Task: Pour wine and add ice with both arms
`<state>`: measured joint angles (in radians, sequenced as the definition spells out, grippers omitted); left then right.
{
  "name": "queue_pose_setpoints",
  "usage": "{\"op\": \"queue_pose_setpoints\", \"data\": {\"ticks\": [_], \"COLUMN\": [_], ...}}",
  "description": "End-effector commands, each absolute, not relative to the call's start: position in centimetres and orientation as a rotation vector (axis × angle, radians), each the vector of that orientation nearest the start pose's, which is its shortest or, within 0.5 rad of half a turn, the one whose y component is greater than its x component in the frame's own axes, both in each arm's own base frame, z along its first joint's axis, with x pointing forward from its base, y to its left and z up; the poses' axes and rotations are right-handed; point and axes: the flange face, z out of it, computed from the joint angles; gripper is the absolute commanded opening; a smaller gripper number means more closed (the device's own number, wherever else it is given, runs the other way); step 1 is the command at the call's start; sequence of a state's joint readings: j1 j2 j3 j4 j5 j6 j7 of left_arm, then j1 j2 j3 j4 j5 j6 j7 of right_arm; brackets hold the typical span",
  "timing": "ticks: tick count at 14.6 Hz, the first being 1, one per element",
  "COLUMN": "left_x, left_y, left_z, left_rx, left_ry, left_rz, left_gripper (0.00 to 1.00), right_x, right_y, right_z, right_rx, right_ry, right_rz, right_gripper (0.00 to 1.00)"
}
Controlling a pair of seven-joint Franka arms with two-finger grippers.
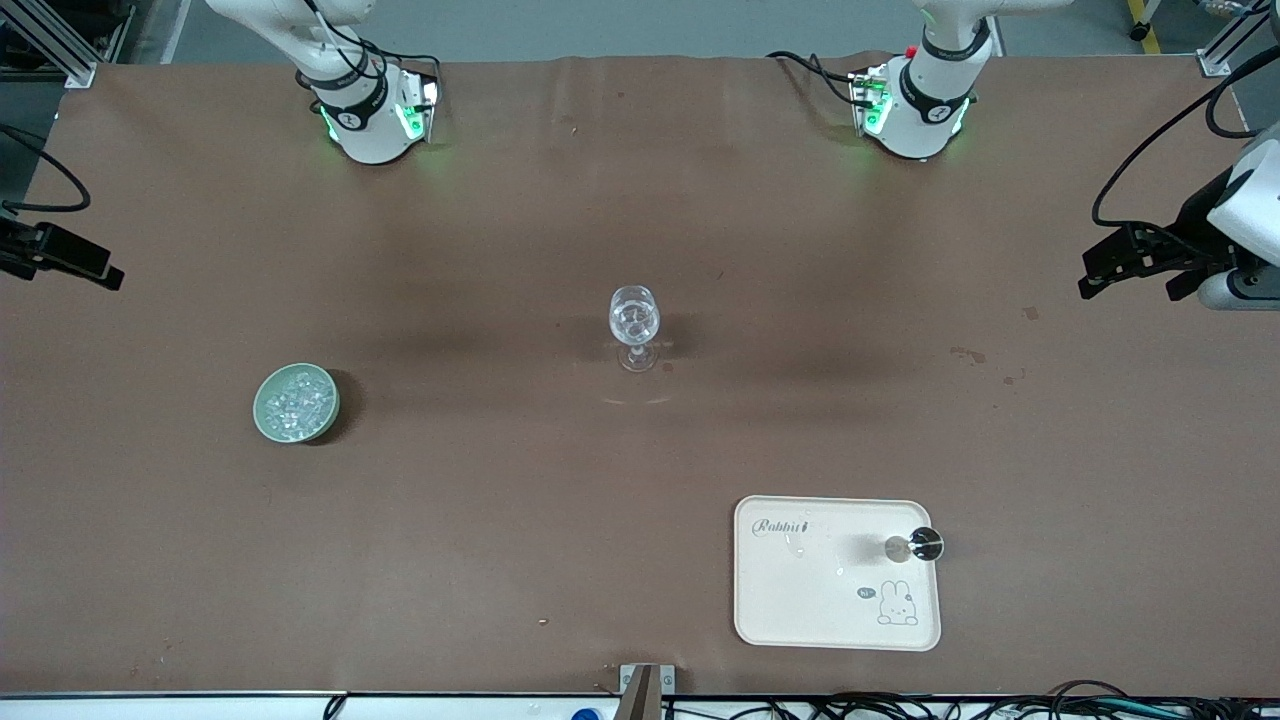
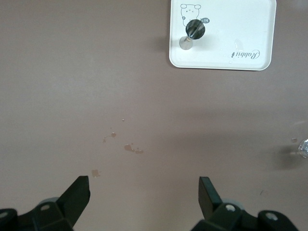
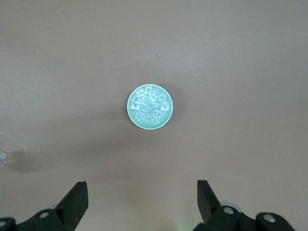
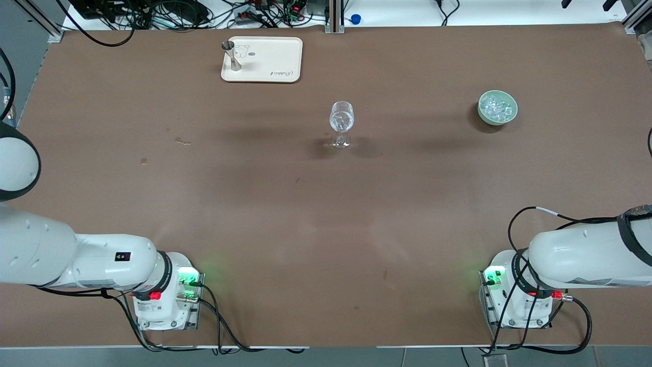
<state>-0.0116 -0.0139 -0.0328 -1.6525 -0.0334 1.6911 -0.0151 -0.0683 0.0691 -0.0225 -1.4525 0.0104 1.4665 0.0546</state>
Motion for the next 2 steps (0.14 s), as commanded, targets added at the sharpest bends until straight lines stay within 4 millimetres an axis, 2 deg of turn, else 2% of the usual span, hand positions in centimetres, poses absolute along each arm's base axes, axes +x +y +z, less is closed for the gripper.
{"op": "queue_pose_setpoints", "data": {"ticks": [1, 2], "left_x": [56.04, 56.16], "left_y": [-3.23, -3.23], "left_z": [60.66, 60.59], "left_rx": [-3.154, -3.154], "left_ry": [0.032, 0.032], "left_rz": [-0.101, -0.103], "left_gripper": [1.00, 1.00], "right_x": [55.31, 55.24], "right_y": [-4.79, -4.62], "right_z": [63.22, 63.39], "right_rx": [-3.106, -3.107], "right_ry": [0.219, 0.215], "right_rz": [0.078, 0.073], "right_gripper": [1.00, 1.00]}}
